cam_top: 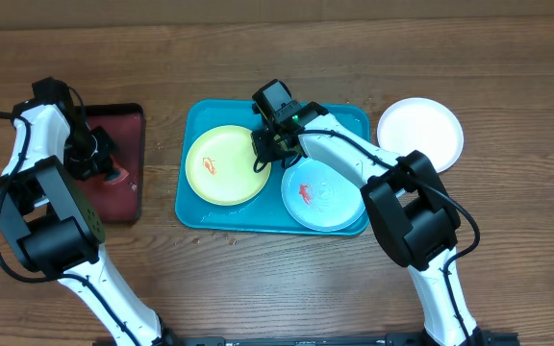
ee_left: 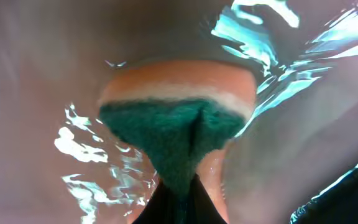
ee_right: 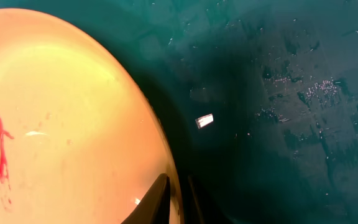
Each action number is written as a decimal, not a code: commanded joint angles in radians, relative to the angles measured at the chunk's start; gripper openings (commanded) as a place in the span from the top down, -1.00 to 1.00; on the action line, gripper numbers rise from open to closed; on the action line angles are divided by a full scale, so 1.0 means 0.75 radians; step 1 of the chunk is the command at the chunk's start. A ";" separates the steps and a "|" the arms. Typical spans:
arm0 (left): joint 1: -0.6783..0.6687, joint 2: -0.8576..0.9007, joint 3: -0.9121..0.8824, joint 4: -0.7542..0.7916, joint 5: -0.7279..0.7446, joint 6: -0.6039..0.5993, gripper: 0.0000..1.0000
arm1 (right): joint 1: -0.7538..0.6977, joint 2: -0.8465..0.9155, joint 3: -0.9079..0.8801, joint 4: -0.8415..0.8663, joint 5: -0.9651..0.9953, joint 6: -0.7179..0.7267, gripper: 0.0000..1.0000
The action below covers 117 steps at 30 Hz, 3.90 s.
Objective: Clean dirty plates on tray and stack at the side
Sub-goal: 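Lift the wet sponge and carry it onto the yellow plate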
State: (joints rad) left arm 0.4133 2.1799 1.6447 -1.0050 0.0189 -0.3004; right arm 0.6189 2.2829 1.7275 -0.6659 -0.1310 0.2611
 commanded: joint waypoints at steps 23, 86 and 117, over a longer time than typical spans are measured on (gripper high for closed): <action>0.021 0.014 0.100 0.022 0.169 -0.018 0.92 | 0.006 0.031 -0.009 0.014 -0.002 0.002 0.75; -0.080 -0.186 0.361 -0.416 0.217 -0.009 0.91 | 0.006 0.031 -0.009 0.053 -0.003 0.009 0.77; -0.721 -0.184 -0.004 -0.011 0.203 -0.141 0.92 | 0.004 0.031 -0.009 -0.016 0.069 0.291 0.93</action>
State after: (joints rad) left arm -0.1135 2.0663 1.6810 -1.0420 0.2031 -0.3756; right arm 0.6216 2.2883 1.7290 -0.6586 -0.1184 0.4629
